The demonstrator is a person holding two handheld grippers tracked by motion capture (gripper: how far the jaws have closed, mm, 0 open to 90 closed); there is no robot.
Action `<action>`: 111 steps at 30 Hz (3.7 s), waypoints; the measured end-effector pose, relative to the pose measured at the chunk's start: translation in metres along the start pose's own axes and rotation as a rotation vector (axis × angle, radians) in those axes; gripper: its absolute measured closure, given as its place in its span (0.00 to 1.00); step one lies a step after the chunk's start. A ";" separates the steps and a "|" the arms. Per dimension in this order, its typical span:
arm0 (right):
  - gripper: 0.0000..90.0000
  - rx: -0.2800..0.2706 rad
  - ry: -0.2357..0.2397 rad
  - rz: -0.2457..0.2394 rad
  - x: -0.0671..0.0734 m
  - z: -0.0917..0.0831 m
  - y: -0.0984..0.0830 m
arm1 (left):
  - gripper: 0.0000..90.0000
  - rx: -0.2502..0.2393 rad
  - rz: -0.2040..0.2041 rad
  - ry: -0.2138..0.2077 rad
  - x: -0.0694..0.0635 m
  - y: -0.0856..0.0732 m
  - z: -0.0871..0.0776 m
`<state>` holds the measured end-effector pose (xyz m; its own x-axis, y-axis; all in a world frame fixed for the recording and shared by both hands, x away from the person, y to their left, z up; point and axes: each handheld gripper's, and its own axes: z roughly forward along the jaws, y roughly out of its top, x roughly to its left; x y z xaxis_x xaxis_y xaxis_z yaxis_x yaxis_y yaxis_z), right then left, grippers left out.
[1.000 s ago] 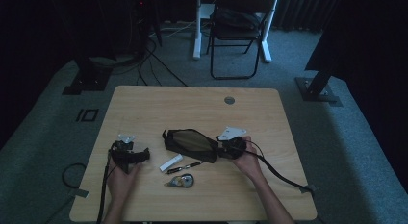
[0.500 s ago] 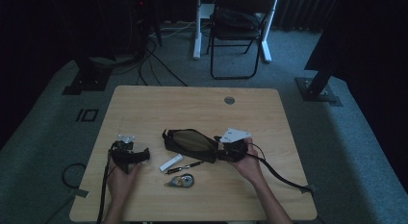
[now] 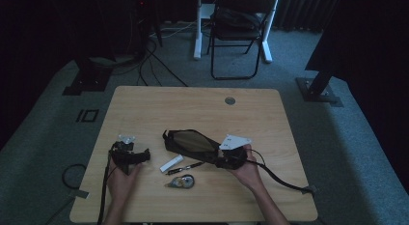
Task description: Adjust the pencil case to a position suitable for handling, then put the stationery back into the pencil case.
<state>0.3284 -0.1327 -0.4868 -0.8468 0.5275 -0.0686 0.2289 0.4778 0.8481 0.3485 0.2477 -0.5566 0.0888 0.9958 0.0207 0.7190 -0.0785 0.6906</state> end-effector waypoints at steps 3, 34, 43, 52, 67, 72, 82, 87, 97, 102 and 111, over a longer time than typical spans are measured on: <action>0.59 -0.010 0.015 0.012 0.003 0.000 -0.001 | 0.00 0.000 0.000 0.000 0.000 0.000 0.000; 0.53 -0.023 0.037 -0.020 0.034 -0.001 -0.012 | 0.00 0.001 0.000 0.000 0.000 0.000 0.000; 0.52 0.018 0.015 -0.045 0.036 0.007 -0.016 | 0.00 0.000 0.000 0.000 0.000 0.000 0.000; 0.50 0.018 0.013 -0.083 0.043 0.010 0.002 | 0.00 0.000 0.000 0.000 0.000 0.000 0.000; 0.46 0.080 0.113 -0.071 0.058 0.033 -0.016 | 0.00 0.000 0.000 0.000 0.000 0.000 0.000; 0.43 0.076 0.164 -0.066 0.064 0.040 -0.021 | 0.00 0.000 0.000 0.000 0.000 0.000 0.000; 0.35 0.078 0.224 -0.095 0.071 0.049 -0.028 | 0.00 0.001 0.000 0.000 0.000 0.000 0.000; 0.36 0.076 0.243 -0.102 0.072 0.054 -0.030 | 0.00 0.001 0.001 0.000 0.000 0.000 0.000; 0.39 0.084 0.209 -0.150 0.076 0.052 -0.029 | 0.00 0.000 0.000 0.000 0.000 0.000 0.000; 0.37 0.127 0.136 -0.182 0.074 0.047 -0.027 | 0.00 0.000 0.000 0.000 0.000 0.000 0.000; 0.40 0.156 0.135 -0.198 0.073 0.041 -0.023 | 0.00 0.000 0.000 0.000 0.000 0.000 0.000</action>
<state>0.2808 -0.0759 -0.5328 -0.9363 0.3199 -0.1449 0.1152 0.6697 0.7337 0.3485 0.2477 -0.5565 0.0888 0.9958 0.0208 0.7193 -0.0786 0.6903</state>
